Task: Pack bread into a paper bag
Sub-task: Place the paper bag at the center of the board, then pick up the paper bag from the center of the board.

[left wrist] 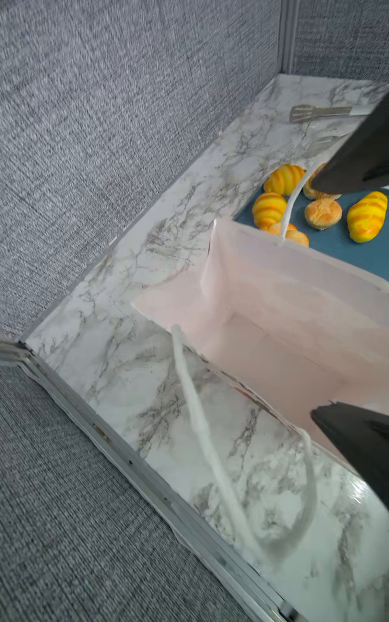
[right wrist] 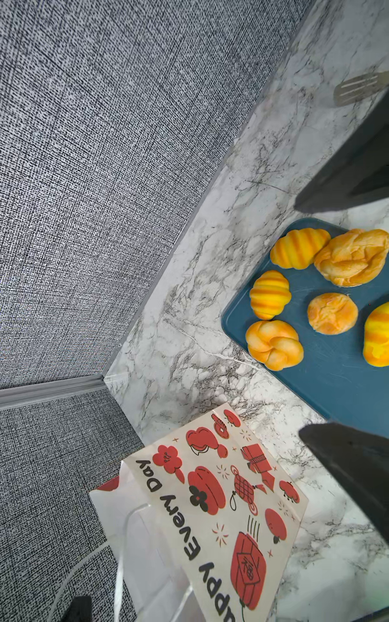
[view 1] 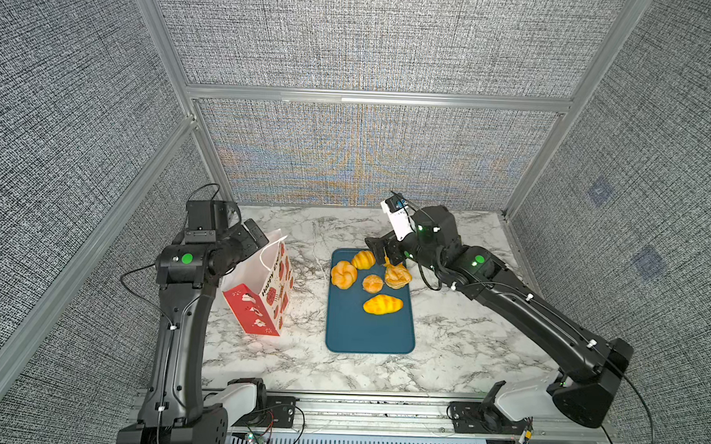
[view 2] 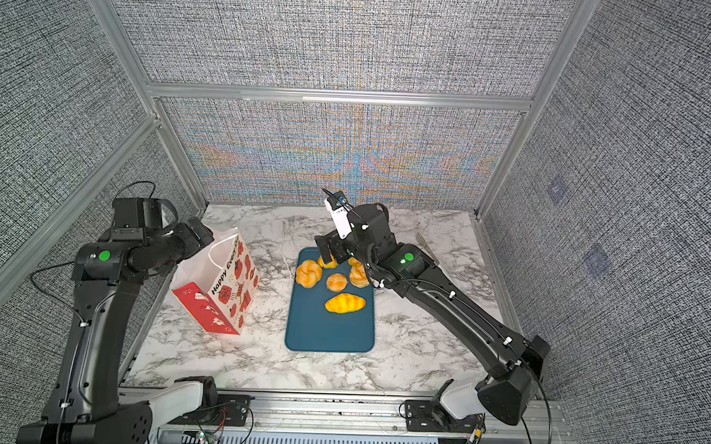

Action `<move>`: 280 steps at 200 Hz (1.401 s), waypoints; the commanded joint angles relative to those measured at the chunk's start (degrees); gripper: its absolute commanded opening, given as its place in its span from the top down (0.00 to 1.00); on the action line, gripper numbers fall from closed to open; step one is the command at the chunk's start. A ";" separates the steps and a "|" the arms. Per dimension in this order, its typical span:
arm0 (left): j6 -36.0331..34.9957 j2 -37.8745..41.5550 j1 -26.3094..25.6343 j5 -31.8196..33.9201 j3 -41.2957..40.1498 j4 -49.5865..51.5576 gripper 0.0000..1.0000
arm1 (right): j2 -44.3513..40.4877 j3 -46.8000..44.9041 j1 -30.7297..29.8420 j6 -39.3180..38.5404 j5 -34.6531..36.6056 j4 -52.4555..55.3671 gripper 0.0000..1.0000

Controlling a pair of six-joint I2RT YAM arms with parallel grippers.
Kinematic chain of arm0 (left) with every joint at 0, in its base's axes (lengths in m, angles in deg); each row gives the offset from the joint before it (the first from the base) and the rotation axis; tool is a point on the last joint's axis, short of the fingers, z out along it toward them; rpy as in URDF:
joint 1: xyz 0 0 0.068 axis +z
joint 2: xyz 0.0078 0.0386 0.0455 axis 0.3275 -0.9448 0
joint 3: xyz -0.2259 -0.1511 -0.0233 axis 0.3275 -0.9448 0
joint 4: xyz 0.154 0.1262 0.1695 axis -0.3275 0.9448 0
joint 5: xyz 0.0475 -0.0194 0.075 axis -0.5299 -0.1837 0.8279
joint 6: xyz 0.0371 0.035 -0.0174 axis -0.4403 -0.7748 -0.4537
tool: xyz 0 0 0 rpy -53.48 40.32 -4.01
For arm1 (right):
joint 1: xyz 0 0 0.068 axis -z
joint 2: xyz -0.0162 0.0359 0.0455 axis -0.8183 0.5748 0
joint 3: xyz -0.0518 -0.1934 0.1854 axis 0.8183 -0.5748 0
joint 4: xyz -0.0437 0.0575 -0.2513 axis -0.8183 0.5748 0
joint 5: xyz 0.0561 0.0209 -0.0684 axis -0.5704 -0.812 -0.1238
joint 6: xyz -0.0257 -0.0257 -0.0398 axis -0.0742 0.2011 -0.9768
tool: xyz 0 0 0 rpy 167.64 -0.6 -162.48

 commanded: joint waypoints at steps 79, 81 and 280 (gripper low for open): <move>-4.71 -0.77 0.06 -13.95 -1.87 -17.13 0.01 | 1.63 1.55 -1.07 -1.64 -0.89 1.71 0.01; -4.78 -0.66 0.06 -13.71 -2.10 -17.32 0.01 | 1.62 1.51 -1.03 -1.65 -0.85 1.77 0.01; -6.97 -17.50 -0.66 10.55 31.45 34.39 0.01 | 0.71 -4.22 -1.06 -2.35 -0.39 -3.11 0.01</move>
